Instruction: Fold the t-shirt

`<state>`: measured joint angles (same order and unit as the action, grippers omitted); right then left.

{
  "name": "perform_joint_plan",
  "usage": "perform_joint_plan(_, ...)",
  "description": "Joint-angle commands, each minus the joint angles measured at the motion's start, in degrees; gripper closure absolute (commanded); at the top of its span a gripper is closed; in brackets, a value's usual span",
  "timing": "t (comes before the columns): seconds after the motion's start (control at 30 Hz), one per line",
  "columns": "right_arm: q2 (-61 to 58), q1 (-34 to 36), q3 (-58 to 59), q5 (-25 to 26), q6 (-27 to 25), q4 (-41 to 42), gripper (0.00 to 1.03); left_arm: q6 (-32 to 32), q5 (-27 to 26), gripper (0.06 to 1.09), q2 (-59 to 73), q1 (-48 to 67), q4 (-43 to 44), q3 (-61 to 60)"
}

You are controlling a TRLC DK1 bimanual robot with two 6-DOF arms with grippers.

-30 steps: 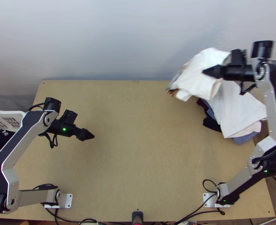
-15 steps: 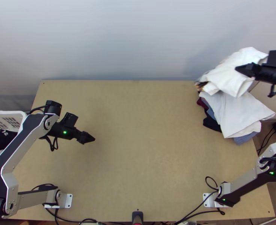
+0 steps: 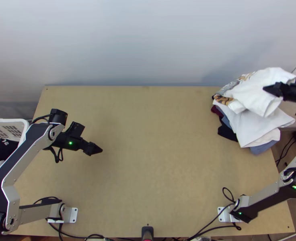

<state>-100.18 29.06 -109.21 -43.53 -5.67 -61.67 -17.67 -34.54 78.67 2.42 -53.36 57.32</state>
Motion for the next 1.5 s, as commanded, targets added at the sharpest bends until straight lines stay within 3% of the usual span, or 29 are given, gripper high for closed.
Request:
perform_joint_plan(0.0, -1.07, 5.39, 7.69, -0.07, -4.17, -0.12, 1.00, -0.52, 0.00, 0.10, 0.43, 0.05, 0.63, -0.54)
perform_joint_plan(0.2, -4.58, 9.70, 11.91, 0.02, -7.16, -1.44, 1.00, -0.61, -0.08, 0.10, 1.31, 0.66, 1.16, -0.28)
perform_joint_plan(0.47, -10.30, 15.24, 15.17, 0.11, -9.45, -3.28, 0.80, -0.17, -0.08, 0.10, 1.39, 0.75, 2.04, -1.60)
perform_joint_plan(0.57, -11.97, 16.91, 14.90, 0.20, -9.53, -4.60, 0.63, -0.08, -0.08, 0.10, 1.39, 0.75, 2.12, -1.60)
perform_joint_plan(0.67, -12.58, 18.31, 14.55, 2.22, -9.62, -5.39, 0.21, 0.01, -0.08, 0.10, 0.87, 0.84, 2.12, -1.51)
perform_joint_plan(0.83, -11.79, 17.70, 12.18, 2.48, -16.21, -13.74, 0.05, 0.18, -0.08, 0.10, 0.87, 0.84, 2.12, -1.69)
perform_joint_plan(1.23, -9.51, 18.49, -0.74, 2.83, -16.92, -17.34, 0.04, 0.97, -0.08, 0.10, 0.52, 1.63, 2.30, -2.21)
perform_joint_plan(1.47, -8.45, 21.04, -6.46, 6.17, -15.77, -17.34, 0.04, 1.68, -0.08, 0.10, 0.25, 1.72, 2.65, -2.21)
